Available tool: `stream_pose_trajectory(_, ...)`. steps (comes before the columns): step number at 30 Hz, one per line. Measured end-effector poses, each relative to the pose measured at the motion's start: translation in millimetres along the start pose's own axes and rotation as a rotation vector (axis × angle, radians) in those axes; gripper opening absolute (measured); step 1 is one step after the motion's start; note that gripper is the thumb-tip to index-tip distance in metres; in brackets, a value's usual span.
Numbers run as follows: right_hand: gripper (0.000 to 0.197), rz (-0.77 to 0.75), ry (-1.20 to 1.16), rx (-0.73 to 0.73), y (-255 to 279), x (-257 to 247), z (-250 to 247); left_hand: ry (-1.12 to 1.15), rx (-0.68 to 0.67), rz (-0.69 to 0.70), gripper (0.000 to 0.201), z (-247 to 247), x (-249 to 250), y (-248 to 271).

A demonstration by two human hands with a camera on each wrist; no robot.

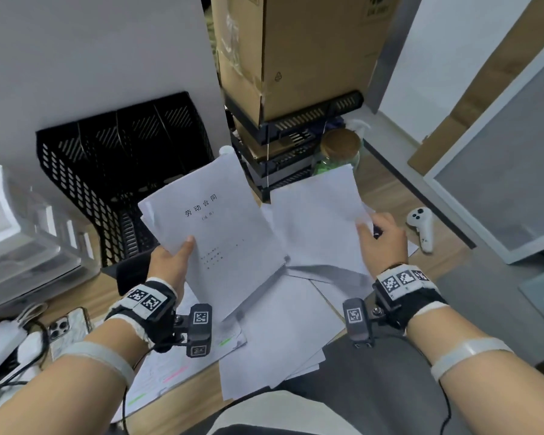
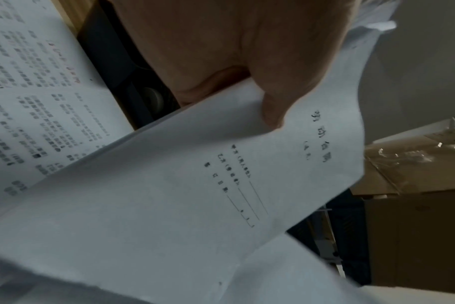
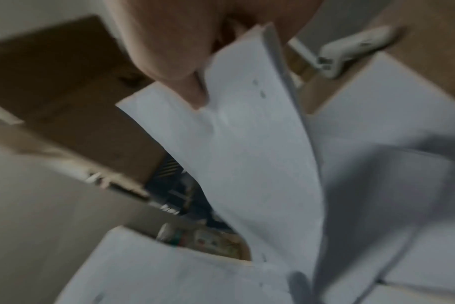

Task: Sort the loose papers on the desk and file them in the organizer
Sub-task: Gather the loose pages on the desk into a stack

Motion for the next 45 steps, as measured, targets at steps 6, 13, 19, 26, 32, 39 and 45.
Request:
stream_pose_trajectory(6, 0.046, -0.357, 0.161, -0.695, 59, -23, 38, 0.000, -0.025, -0.081, 0.040, -7, -11, 1)
stream_pose_trajectory(13, 0.051, -0.280, 0.601, -0.962, 120, 25, 83, 0.009, -0.001, -0.134, 0.039, -32, -27, 9)
stream_pose_trajectory(19, 0.054, -0.185, 0.662, -1.037, 140, 39, 87, 0.039, -0.001, -0.111, 0.038, -50, -18, 10)
stream_pose_trajectory(26, 0.044, -0.177, 0.525, -0.818, 132, 29, 87, 0.089, -0.030, -0.048, 0.022, -68, 9, 8)
stream_pose_trajectory(32, 0.016, -0.293, 0.203, -0.596, 120, -23, 97, 0.182, 0.032, 0.112, 0.026, -98, 49, 4)
stream_pose_trajectory(39, 0.031, -0.431, -0.071, -0.522, 120, -99, 110, 0.254, 0.194, 0.175, 0.017, -151, 74, 12)
stream_pose_trajectory(45, 0.045, -0.543, 0.112, -1.071, 183, -131, 167, 0.254, 0.310, 0.197, 0.055, -211, 69, 20)
Point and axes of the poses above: each hand's wrist, its own y-axis away from the middle knuckle, its own z-axis out of the palm, x = y × z, the point moved 2 cm from there along -y, towards the middle knuckle, and after that the axes turned 7 degrees about y, right-handed, at the moved point
